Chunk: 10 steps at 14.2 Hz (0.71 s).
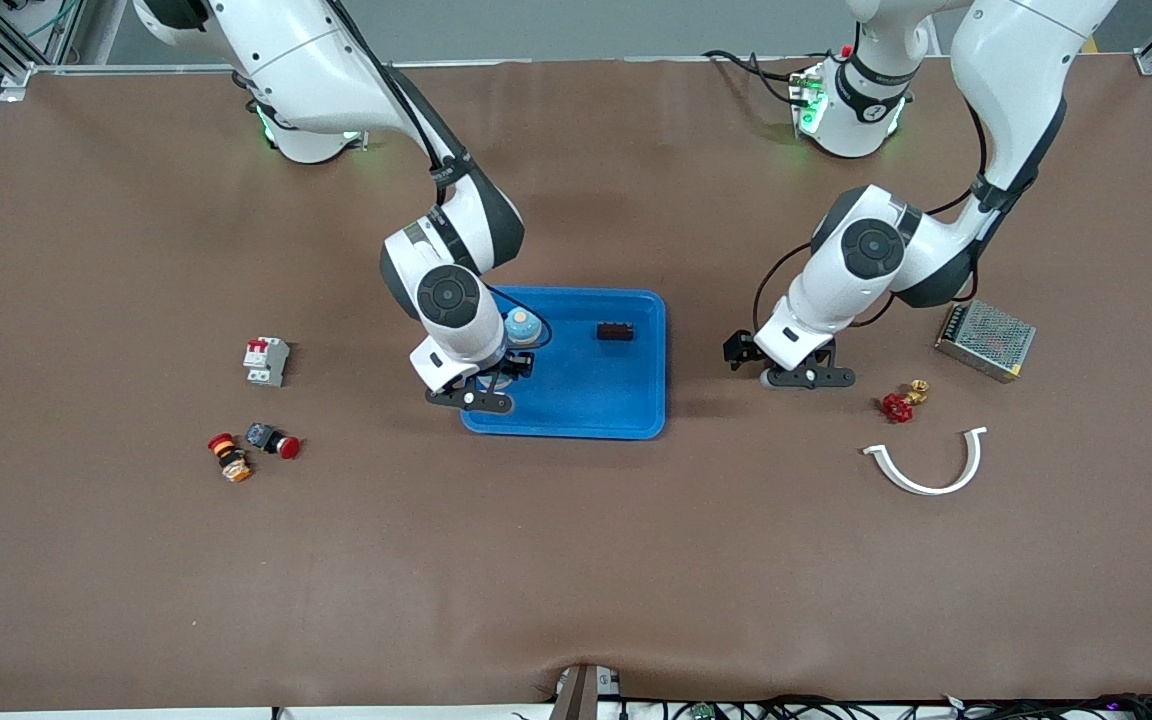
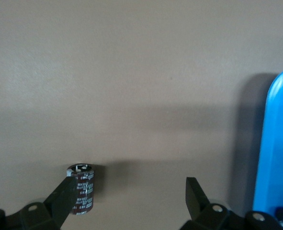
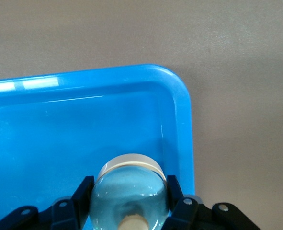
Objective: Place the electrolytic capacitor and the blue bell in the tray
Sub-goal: 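Place the bell in the tray while the left gripper grasps the capacitor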
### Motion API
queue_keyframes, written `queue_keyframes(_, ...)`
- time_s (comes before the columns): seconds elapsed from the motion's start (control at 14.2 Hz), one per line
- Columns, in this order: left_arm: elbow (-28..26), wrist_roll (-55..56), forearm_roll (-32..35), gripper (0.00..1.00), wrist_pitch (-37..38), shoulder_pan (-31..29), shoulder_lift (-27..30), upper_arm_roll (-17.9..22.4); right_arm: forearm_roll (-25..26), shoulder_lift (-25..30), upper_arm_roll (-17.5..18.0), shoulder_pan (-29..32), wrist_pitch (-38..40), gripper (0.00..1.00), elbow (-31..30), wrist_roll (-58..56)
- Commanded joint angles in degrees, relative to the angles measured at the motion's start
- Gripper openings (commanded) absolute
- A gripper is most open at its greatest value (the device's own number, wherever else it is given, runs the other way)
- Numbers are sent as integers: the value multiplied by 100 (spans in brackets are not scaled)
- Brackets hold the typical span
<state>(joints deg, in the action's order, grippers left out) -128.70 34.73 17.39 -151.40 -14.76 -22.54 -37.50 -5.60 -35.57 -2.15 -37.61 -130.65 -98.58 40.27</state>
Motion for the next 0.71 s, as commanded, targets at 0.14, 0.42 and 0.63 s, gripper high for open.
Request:
queue_keyframes(0.14,-507,-98,677,100,-390,-501,198,-20,-73,-292,-49,-221,-92,42,242,157)
queue_keyframes(0.42,-613,-54,1038,100,-416,-686,162,-20,-55,-363,-49,-247,-171,43,242,157)
queue_keyframes(0.63,-648,-19,1056,100,-416,-669,127,-20,-64,-424,-49,-256,-294,44,242,157)
